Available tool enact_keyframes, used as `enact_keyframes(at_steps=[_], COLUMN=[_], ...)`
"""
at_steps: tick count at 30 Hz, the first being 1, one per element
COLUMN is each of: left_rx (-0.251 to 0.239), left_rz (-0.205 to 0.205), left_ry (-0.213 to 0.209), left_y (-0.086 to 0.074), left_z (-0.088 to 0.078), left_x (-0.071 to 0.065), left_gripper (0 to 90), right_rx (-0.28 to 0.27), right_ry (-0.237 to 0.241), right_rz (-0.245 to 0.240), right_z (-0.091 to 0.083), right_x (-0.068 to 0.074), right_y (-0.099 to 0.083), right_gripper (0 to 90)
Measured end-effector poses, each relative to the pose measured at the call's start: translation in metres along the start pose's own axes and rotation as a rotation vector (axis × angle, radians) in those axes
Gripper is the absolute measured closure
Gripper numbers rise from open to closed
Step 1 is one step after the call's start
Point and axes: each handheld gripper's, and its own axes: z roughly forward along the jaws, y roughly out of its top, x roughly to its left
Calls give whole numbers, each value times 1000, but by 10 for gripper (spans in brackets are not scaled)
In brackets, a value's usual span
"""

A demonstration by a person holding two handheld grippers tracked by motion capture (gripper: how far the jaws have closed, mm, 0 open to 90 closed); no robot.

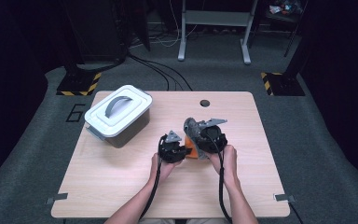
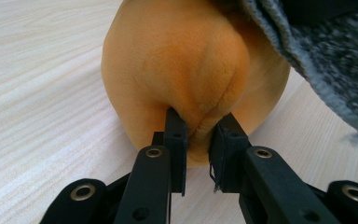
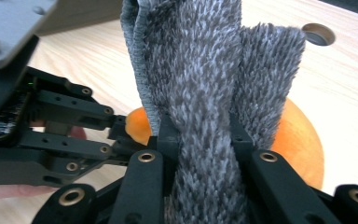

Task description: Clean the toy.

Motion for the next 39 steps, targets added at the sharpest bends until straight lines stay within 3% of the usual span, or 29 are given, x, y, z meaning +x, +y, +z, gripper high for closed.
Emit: enact_keyframes(at_steps=[5, 7, 11, 12, 17, 22, 29, 32, 37, 39], left_rx=[-11, -2, -4, -3, 2, -3, -3, -6, -2, -4], left_rz=[-19, -1, -10, 7, 11, 14, 10, 9, -9, -4], left_ry=[-8, -3, -6, -5, -3, -1, -5, -6, -12, -13], left_y=[0, 0, -1, 0, 0, 0, 0, 0, 0, 0], left_z=[1, 0, 1, 1, 1, 1, 1, 1, 1, 1], left_x=[-2, -1, -1, -1, -1, -2, -2, 0, 0, 1], left_gripper=[779, 779, 779, 779, 779, 779, 779, 779, 778, 777], right_rx=[-8, -14, -10, -8, 20, 40, 85, 133, 191, 197], right_ry=[-29, -47, -75, -75, -89, -99, -104, -110, -87, -81], right_rz=[27, 39, 94, 111, 182, 213, 271, 305, 317, 330], right_z=[-7, -10, -11, -10, -3, 4, 19, 29, 50, 47], right_x=[-11, -19, -37, -42, -65, -77, -91, -94, -99, -99], right_y=[-5, -8, -17, -20, -33, -41, -53, -60, -74, -73], right_gripper=[735, 735, 733, 733, 733, 733, 733, 733, 733, 733])
